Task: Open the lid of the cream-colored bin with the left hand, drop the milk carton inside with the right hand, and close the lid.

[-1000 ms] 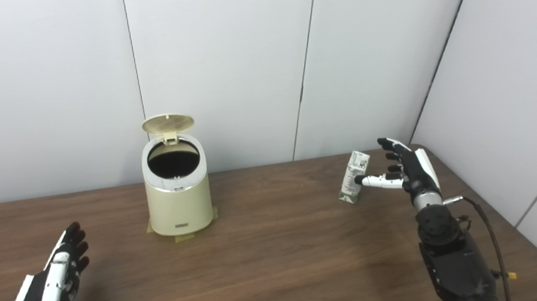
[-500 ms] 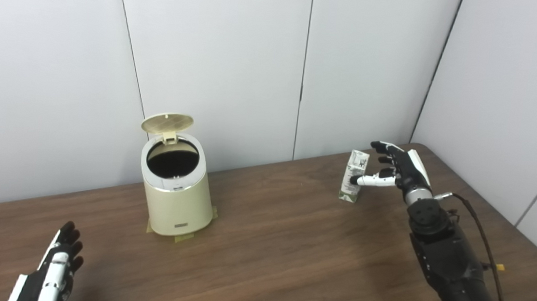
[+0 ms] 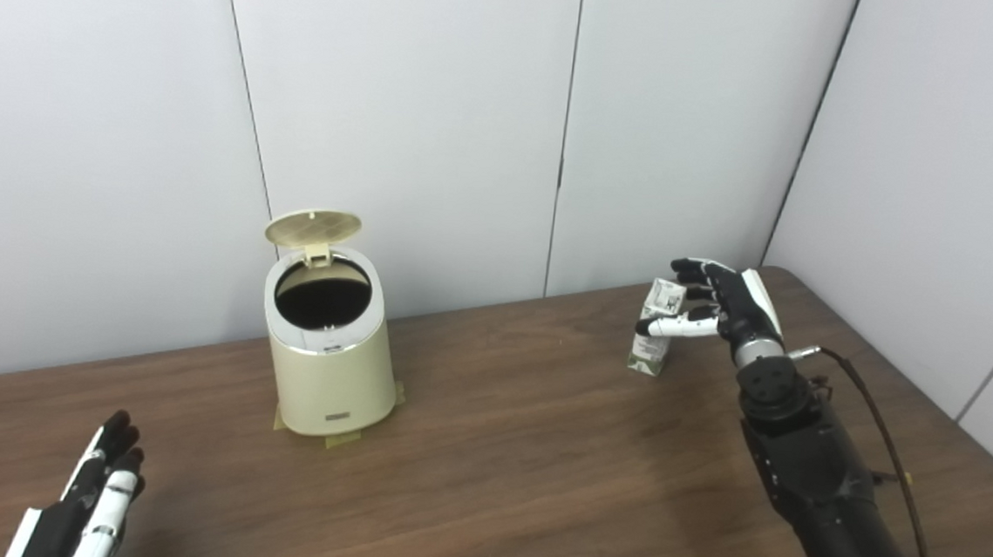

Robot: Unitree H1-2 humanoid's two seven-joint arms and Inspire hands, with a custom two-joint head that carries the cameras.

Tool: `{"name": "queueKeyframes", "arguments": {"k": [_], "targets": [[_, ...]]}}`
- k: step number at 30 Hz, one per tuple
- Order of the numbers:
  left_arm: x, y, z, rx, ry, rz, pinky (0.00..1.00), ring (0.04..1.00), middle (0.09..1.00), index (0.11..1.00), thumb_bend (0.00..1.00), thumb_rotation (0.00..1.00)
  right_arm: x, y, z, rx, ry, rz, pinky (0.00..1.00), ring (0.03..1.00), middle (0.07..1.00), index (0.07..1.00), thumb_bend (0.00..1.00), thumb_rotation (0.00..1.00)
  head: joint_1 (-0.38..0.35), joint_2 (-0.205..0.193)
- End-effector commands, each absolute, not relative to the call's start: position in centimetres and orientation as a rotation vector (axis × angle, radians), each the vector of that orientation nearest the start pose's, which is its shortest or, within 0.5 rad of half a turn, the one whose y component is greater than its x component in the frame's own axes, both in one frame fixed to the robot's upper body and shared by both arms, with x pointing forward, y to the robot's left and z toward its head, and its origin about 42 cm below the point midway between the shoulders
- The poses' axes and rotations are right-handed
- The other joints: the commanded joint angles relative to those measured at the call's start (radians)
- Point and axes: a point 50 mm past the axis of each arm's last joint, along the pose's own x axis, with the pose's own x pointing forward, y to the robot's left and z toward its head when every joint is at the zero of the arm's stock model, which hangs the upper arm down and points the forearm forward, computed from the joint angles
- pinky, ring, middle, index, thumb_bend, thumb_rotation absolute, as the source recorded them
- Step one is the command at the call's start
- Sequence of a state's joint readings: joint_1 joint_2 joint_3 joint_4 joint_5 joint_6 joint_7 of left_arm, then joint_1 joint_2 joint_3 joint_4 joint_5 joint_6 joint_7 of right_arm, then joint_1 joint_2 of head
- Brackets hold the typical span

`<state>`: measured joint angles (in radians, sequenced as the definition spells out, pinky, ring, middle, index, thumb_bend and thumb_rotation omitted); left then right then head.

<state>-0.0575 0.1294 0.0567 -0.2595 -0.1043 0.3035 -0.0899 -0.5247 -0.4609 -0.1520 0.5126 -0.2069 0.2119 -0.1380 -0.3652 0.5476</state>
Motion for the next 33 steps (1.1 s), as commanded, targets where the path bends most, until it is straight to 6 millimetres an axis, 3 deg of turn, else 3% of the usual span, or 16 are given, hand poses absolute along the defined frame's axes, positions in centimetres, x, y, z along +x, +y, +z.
{"name": "queueKeyframes", "arguments": {"k": [1,10,11,14,16,18,27,33], "targets": [[30.4,24.9,18.2,0.031,-0.092,-0.084,1.00,1.000,1.000,1.000,0.19,0.64,44.9,-41.8,22.1,-0.567,0.018,-0.444,0.69,0.752,0.773,0.727,0.89,0.04,0.001,0.005],[30.4,25.2,18.3,0.015,-0.103,-0.074,1.00,1.000,1.000,1.000,0.18,0.57,45.0,-41.6,21.6,-0.610,0.020,-0.496,0.60,0.646,0.667,0.625,0.85,0.00,-0.022,0.019],[30.4,25.2,18.3,0.017,-0.105,-0.076,1.00,1.000,1.000,1.000,0.19,0.59,45.0,-41.8,21.4,-0.620,0.008,-0.505,0.61,0.651,0.657,0.546,0.66,0.08,-0.022,0.019],[30.3,25.1,18.2,0.022,-0.105,-0.073,1.00,1.000,1.000,1.000,0.21,0.63,44.9,-42.3,21.1,-0.632,-0.018,-0.530,0.56,0.600,0.597,0.494,0.54,0.12,-0.024,0.018],[30.3,25.1,18.3,0.026,-0.104,-0.070,1.00,1.000,1.000,1.000,0.20,0.64,44.8,-42.4,20.9,-0.630,-0.019,-0.542,0.49,0.530,0.546,0.475,0.53,0.03,-0.024,0.018],[30.3,25.1,18.3,0.027,-0.106,-0.070,1.00,1.000,1.000,1.000,0.19,0.64,44.7,-42.4,20.8,-0.633,-0.019,-0.553,0.45,0.481,0.517,0.469,0.52,0.01,-0.024,0.018],[30.2,24.8,18.2,0.019,-0.103,-0.072,1.00,1.000,1.000,1.000,0.21,0.64,44.6,-41.8,20.8,-0.594,-0.051,-0.593,0.32,0.393,0.476,0.502,0.52,0.00,-0.007,0.011],[30.0,24.2,18.3,0.012,-0.093,-0.084,1.00,1.000,1.000,1.000,0.22,0.61,44.1,-40.1,22.0,-0.572,-0.146,-0.556,0.32,0.383,0.496,0.499,0.52,0.00,0.013,0.005]]}}
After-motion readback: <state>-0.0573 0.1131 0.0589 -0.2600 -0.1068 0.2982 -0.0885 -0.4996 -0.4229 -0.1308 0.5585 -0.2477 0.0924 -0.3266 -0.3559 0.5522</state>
